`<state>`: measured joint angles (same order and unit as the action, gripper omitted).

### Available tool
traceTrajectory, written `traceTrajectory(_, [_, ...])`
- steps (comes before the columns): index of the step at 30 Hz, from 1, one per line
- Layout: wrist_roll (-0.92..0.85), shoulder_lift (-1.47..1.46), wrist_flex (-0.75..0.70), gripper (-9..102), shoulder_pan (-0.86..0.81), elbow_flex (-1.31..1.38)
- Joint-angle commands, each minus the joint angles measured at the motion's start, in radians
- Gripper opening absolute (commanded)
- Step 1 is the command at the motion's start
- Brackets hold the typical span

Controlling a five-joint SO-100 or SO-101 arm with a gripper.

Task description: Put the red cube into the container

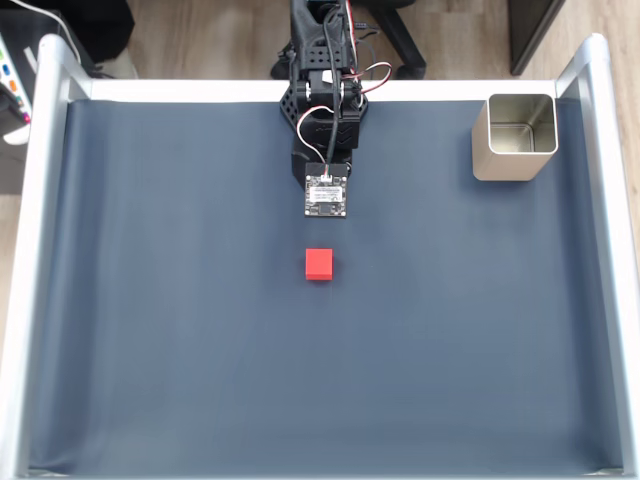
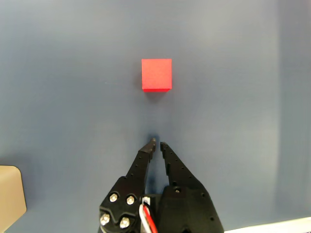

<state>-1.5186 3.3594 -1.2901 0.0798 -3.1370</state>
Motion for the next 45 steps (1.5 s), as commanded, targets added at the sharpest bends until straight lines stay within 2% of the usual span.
traceTrajectory(1, [-0.026, -0.003, -0.009, 0, 0.003, 0.006])
traceTrajectory(14, [-0.051, -0.003, 0.000, 0, 0.003, 0.006])
traceTrajectory(18, [-0.063, -0.012, 0.095, 0, -0.003, 0.006])
traceTrajectory(25, [-0.078, -0.126, 0.350, 0, -0.017, 0.020])
traceTrajectory(31, [-0.014, -0.299, 0.480, 0, -0.005, 0.166])
traceTrajectory(37, [0.003, -0.483, 0.446, 0, 0.009, 0.383])
traceTrajectory(45, [-0.121, -0.701, 0.304, 0, 0.002, 0.577])
